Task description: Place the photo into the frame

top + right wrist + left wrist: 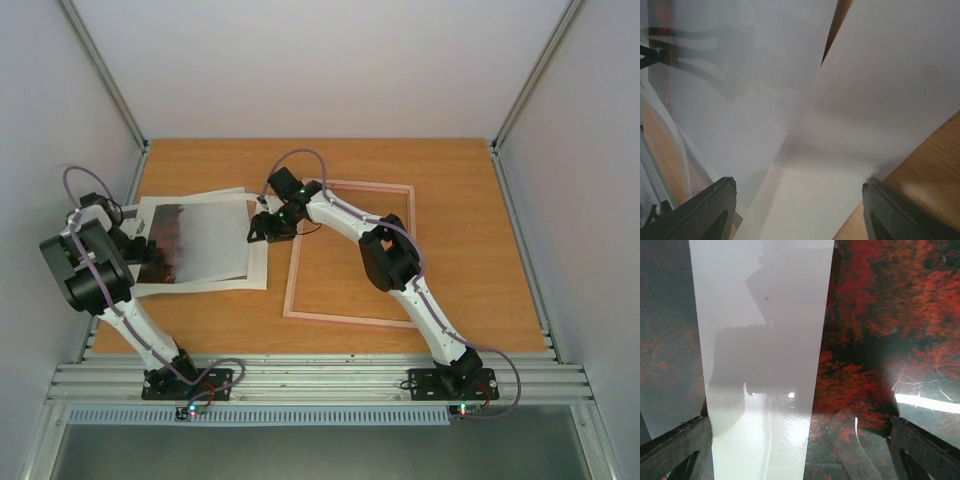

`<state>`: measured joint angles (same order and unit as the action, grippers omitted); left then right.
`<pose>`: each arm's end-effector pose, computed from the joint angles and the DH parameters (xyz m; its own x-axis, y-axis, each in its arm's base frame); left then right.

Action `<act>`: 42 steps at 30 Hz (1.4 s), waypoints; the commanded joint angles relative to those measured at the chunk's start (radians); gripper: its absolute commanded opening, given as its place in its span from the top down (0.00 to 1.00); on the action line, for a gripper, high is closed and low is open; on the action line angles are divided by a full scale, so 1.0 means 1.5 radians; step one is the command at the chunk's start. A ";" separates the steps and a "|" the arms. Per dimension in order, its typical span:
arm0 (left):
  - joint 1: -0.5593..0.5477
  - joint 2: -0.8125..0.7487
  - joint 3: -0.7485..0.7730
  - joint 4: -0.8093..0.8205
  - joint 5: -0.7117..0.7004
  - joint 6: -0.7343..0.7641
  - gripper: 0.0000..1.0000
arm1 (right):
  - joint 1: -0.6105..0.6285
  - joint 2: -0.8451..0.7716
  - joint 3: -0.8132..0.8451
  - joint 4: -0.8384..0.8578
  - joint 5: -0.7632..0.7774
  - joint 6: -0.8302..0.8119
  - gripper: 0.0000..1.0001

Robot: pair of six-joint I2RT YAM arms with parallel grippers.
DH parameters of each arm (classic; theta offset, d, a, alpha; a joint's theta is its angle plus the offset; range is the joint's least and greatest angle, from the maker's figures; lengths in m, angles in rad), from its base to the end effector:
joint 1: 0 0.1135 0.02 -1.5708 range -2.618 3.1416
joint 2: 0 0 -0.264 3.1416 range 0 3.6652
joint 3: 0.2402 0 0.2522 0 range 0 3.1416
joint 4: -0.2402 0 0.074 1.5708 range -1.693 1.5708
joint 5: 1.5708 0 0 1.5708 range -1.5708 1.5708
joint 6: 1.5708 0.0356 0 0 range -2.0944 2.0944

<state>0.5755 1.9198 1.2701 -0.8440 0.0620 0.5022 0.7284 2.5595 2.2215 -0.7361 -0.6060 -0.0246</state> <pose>0.2949 0.1887 0.1520 -0.9927 -0.0713 -0.0973 -0.0700 0.9974 -0.0171 0.3900 0.3751 0.1432 -0.6374 -0.5957 -0.4887 -0.7656 0.4182 0.4889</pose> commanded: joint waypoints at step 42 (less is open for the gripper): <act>-0.056 -0.113 0.021 -0.097 0.220 0.017 0.01 | -0.024 -0.107 -0.033 0.058 -0.174 0.007 0.99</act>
<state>0.4934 1.8439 1.2201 -0.8696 0.2039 0.5060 0.7063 2.5172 2.1715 -0.6582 -0.7940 0.0929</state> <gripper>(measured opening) 0.992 0.027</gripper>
